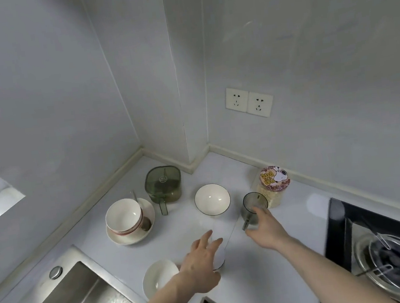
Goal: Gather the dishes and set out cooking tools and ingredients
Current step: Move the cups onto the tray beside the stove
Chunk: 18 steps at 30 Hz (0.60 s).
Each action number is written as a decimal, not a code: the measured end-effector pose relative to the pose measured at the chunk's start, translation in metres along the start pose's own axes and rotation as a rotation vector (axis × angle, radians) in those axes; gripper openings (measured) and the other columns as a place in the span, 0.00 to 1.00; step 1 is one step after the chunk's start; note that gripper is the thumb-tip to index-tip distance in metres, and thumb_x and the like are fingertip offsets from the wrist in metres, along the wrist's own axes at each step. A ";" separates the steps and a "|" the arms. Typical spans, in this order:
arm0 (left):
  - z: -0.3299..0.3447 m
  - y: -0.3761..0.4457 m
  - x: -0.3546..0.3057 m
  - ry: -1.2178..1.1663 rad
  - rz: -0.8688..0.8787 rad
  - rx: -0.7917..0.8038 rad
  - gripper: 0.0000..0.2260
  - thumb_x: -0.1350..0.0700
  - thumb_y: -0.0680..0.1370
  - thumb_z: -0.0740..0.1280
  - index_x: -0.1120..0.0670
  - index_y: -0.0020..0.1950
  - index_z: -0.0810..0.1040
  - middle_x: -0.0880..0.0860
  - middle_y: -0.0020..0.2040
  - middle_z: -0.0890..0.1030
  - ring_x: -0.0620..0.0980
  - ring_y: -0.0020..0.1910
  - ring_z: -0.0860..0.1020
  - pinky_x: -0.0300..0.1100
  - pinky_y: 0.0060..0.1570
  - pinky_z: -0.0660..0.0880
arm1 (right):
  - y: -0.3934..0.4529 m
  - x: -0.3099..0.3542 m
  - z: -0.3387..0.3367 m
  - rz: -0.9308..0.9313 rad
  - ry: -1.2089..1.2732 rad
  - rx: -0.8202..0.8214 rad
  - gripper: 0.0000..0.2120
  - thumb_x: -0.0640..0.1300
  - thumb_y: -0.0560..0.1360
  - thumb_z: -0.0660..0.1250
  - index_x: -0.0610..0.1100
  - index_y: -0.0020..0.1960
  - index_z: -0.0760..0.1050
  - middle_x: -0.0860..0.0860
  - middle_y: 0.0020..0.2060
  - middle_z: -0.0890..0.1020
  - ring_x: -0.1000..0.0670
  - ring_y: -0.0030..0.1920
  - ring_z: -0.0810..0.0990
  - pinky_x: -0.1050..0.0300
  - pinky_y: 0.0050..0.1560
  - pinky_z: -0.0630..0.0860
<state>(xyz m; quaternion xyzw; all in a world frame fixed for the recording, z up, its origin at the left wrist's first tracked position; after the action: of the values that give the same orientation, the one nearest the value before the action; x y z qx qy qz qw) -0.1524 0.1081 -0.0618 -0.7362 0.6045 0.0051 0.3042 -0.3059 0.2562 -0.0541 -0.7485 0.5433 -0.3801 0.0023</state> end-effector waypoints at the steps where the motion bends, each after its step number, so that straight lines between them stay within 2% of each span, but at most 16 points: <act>1: 0.002 0.004 0.001 0.024 0.011 0.017 0.38 0.54 0.74 0.67 0.44 0.81 0.52 0.47 0.82 0.45 0.57 0.78 0.54 0.53 0.71 0.68 | 0.005 0.002 0.001 0.008 -0.016 0.001 0.34 0.47 0.76 0.69 0.47 0.78 0.61 0.48 0.75 0.65 0.47 0.72 0.70 0.58 0.67 0.69; 5: 0.015 0.011 0.005 0.125 0.067 0.060 0.35 0.53 0.77 0.68 0.46 0.79 0.53 0.48 0.82 0.47 0.59 0.78 0.54 0.56 0.70 0.69 | 0.023 0.000 0.010 0.074 -0.042 0.015 0.36 0.48 0.76 0.69 0.46 0.80 0.58 0.48 0.78 0.63 0.45 0.74 0.68 0.56 0.69 0.68; 8: 0.018 0.013 0.015 0.093 0.100 0.011 0.32 0.57 0.78 0.65 0.43 0.78 0.54 0.45 0.81 0.50 0.58 0.76 0.58 0.56 0.66 0.72 | 0.029 -0.004 0.016 0.124 -0.022 0.020 0.35 0.48 0.77 0.68 0.48 0.80 0.58 0.47 0.76 0.65 0.44 0.73 0.69 0.55 0.69 0.68; 11: 0.015 0.016 0.025 0.043 0.109 0.009 0.31 0.56 0.79 0.65 0.40 0.77 0.56 0.43 0.80 0.53 0.57 0.73 0.63 0.55 0.63 0.75 | 0.030 -0.005 0.022 0.156 -0.025 0.017 0.32 0.49 0.76 0.68 0.48 0.78 0.63 0.46 0.74 0.70 0.44 0.71 0.72 0.53 0.68 0.71; 15: 0.014 0.021 0.027 0.033 0.090 0.017 0.32 0.56 0.78 0.68 0.41 0.77 0.58 0.43 0.78 0.56 0.57 0.71 0.66 0.54 0.62 0.76 | 0.030 -0.014 0.026 0.192 -0.012 0.016 0.29 0.50 0.74 0.67 0.51 0.75 0.69 0.49 0.66 0.80 0.46 0.62 0.81 0.52 0.63 0.77; 18: 0.019 0.022 0.027 0.005 0.076 0.005 0.32 0.56 0.78 0.69 0.40 0.76 0.58 0.43 0.78 0.56 0.57 0.69 0.67 0.53 0.60 0.76 | 0.023 -0.012 0.023 0.190 -0.045 -0.008 0.26 0.50 0.73 0.69 0.51 0.71 0.73 0.49 0.61 0.83 0.45 0.59 0.81 0.51 0.59 0.79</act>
<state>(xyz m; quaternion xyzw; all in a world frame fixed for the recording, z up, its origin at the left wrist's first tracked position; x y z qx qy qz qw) -0.1579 0.0906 -0.0968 -0.7119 0.6328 0.0135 0.3042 -0.3132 0.2470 -0.0871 -0.7021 0.6130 -0.3593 0.0476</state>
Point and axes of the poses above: each hand's wrist, its own y-axis towards the middle knuckle, its own z-axis out of the palm, x = y × z, the point moved 8 cm from there along y, towards the middle knuckle
